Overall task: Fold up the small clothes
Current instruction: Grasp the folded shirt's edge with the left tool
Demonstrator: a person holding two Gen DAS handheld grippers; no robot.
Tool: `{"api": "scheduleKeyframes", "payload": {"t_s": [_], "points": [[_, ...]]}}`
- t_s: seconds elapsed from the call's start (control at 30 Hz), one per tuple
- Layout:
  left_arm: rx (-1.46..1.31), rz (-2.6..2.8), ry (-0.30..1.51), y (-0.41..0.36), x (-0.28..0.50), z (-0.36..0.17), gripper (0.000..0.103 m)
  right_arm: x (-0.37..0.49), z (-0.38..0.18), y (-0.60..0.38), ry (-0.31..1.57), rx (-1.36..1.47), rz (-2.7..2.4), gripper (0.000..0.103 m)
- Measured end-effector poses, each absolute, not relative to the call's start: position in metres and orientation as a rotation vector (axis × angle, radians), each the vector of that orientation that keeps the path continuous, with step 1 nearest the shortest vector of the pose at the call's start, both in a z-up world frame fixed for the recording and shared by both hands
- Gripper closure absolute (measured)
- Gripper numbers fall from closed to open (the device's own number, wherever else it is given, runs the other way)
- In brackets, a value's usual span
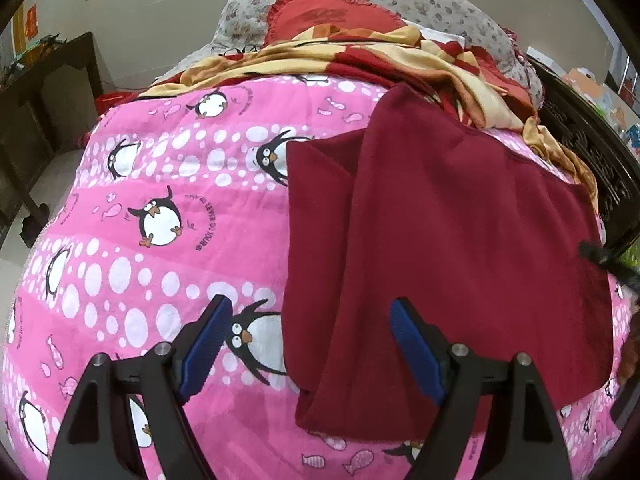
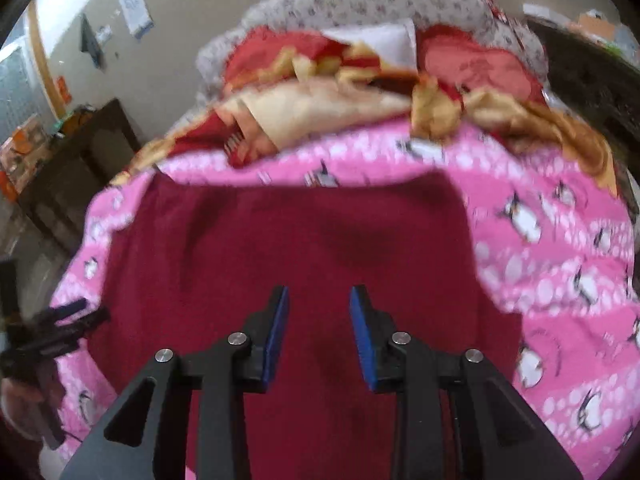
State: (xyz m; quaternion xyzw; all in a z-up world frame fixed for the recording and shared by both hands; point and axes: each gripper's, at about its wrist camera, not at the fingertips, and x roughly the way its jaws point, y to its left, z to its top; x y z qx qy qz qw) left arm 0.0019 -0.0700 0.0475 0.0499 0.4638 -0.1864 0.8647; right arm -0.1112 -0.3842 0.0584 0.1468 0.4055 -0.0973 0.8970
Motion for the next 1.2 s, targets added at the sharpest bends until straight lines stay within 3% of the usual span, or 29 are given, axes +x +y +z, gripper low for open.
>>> {"api": "scheduleKeyframes", "payload": {"t_s": [0.1, 0.4, 0.9, 0.97, 1.0, 1.03, 1.07, 1.2], "points": [[0.101, -0.390, 0.977, -0.069, 0.000, 0.049, 0.018, -0.103, 0.028, -0.395, 0.919, 0.359, -0.216, 0.063], [0.095, -0.395, 0.974, -0.066, -0.004, 0.050, 0.018, -0.096, 0.061, -0.363, 0.868, 0.325, -0.158, 0.063], [-0.096, -0.461, 1.032, -0.034, -0.002, 0.040, 0.018, 0.047, 0.058, -0.236, 0.889, 0.236, 0.104, 0.062], [-0.125, -0.474, 1.044, -0.032, 0.003, 0.037, 0.016, 0.067, 0.044, -0.232, 0.946, 0.268, 0.125, 0.053], [-0.134, -0.477, 1.048, -0.032, 0.004, 0.036, 0.016, 0.072, 0.041, -0.232, 0.954, 0.286, 0.137, 0.046], [-0.147, -0.481, 1.051, -0.032, 0.006, 0.034, 0.015, 0.074, 0.042, -0.232, 0.951, 0.304, 0.153, 0.033], [-0.161, -0.488, 1.052, -0.034, 0.008, 0.033, 0.015, 0.074, 0.043, -0.232, 0.955, 0.328, 0.178, 0.029], [-0.196, -0.517, 1.055, -0.042, 0.014, 0.025, 0.015, 0.067, 0.052, -0.230, 0.959, 0.304, 0.192, 0.028]]}}
